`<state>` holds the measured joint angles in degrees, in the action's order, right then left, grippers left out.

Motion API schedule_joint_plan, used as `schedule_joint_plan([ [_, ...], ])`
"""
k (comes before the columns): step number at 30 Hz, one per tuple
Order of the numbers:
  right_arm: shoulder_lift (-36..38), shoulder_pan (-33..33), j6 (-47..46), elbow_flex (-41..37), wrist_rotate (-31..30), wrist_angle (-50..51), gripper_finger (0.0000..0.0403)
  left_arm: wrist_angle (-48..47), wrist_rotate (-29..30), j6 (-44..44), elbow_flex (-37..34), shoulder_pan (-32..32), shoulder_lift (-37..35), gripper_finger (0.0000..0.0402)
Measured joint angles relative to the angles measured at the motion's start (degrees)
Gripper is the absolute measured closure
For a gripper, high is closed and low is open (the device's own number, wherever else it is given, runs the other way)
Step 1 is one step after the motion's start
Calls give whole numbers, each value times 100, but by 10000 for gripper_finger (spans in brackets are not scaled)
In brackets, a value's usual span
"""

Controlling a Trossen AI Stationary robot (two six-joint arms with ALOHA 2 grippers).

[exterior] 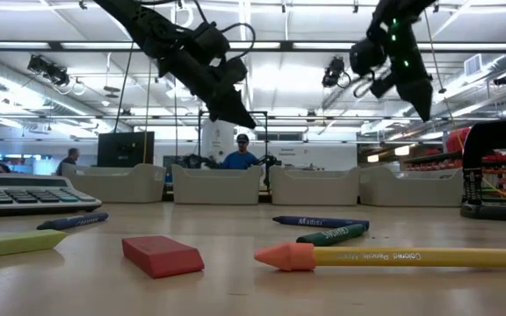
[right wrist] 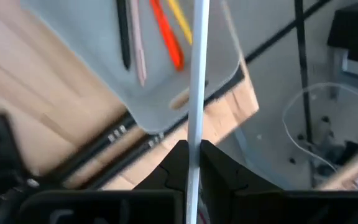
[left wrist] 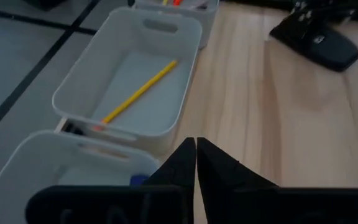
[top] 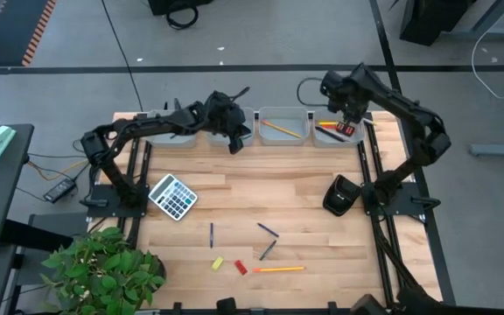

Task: Sort crayons/erasers/pens/pencils in bins
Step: Put the white pencil into the gray bin

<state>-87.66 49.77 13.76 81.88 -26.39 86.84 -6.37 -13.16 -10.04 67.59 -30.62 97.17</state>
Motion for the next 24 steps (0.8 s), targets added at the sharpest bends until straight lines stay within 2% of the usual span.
schedule_joint_plan([
  [2, 7, 52, 50, -310, -145, -301, 366, 119, 2, -4, 0, 53, 0, 382],
  [6, 75, 17, 193, -672, -45, -1176, 366, 250, 6, -277, 0, 129, 0, 381],
  [9, 79, -243, 408, -693, 285, -1809, 366, 309, 6, -438, 0, 165, 0, 376],
  [14, 58, -870, 831, -541, 385, -2674, 366, 430, 8, -461, -2, 163, 0, 370],
  [19, -221, -1295, 573, -292, 1128, -3312, 366, 701, 8, -559, -4, 154, 0, 378],
  [24, -676, -1411, 634, -246, 1732, -4585, 366, 931, 10, -1187, -4, 154, -3, 386],
])
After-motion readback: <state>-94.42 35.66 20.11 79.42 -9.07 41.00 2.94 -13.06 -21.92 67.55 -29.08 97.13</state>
